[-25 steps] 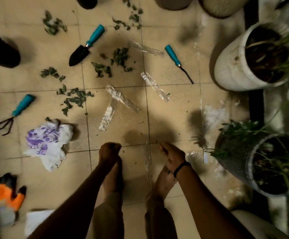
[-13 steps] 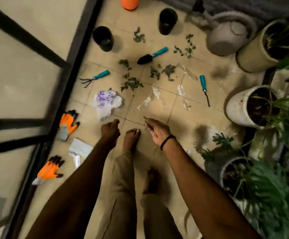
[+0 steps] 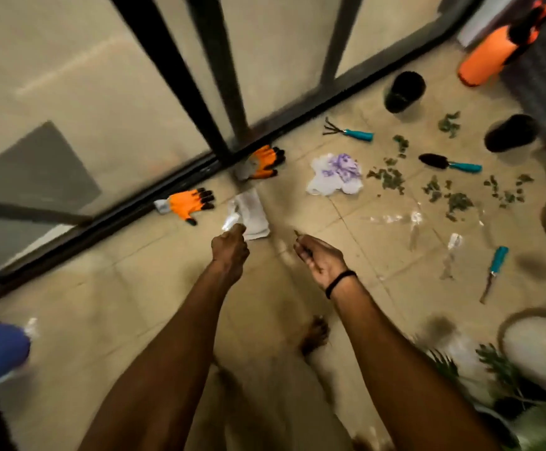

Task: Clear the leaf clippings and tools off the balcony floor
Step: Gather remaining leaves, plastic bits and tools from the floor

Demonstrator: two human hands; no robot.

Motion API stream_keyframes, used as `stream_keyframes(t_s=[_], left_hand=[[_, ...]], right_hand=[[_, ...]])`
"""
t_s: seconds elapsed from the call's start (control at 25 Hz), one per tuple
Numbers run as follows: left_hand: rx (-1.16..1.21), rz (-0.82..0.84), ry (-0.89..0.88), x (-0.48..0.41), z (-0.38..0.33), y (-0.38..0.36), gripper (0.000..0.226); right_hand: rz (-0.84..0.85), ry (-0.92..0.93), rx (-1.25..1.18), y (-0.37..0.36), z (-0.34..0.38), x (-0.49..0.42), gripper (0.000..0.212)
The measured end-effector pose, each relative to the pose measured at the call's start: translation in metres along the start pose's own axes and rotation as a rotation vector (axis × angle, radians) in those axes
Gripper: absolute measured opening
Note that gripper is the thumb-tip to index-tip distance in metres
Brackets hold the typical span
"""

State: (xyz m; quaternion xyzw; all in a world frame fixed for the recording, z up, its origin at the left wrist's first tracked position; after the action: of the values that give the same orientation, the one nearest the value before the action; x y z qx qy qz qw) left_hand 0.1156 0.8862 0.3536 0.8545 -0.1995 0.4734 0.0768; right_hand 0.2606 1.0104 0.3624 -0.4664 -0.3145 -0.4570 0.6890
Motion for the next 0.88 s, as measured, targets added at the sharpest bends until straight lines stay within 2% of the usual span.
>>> stream_keyframes(t_s=[0.28, 0.48, 0.56, 0.68, 0.8, 0.88], left_hand=[[0.287, -0.211, 0.002, 0.008, 0.002, 0.266, 0.022], [0.505, -0.379, 0.012, 0.054, 0.019, 0.48, 0.019], [0.616, -0.459, -0.002, 0.064, 0.028, 0.568, 0.015], [0.78, -0.623, -0.011, 0.075, 0.048, 0.67, 0.021], [0.944, -0.761, -0.029, 0.083, 0.072, 0.751, 0.021], [1.062, -0.803, -0.035, 0.087, 0.086, 0.792, 0.021]], right_hand=[[0.145, -0.096, 0.299, -0.171, -0.19, 0.003, 0.011], [0.276, -0.226, 0.563, -0.301, -0.362, 0.036, 0.019], [0.348, -0.296, 0.618, -0.35, -0.44, 0.043, 0.012], [0.42, -0.365, 0.719, -0.409, -0.539, 0.053, 0.003], [0.483, -0.468, 0.838, -0.453, -0.624, 0.062, 0.005], [0.573, -0.535, 1.001, -0.474, -0.675, 0.061, 0.009]])
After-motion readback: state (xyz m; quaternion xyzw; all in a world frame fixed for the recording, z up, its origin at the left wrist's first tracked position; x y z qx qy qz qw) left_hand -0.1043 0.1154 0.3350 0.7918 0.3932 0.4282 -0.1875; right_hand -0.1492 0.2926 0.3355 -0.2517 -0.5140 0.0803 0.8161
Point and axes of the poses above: each hand's wrist, its own x-axis away from the middle knuckle, its own y-axis out of the back of the hand, z = x × y, the point moved 2 cm from there along -x, towards the middle knuckle, and after that the axes turned 11 degrees about z, right-handed, at the moved point
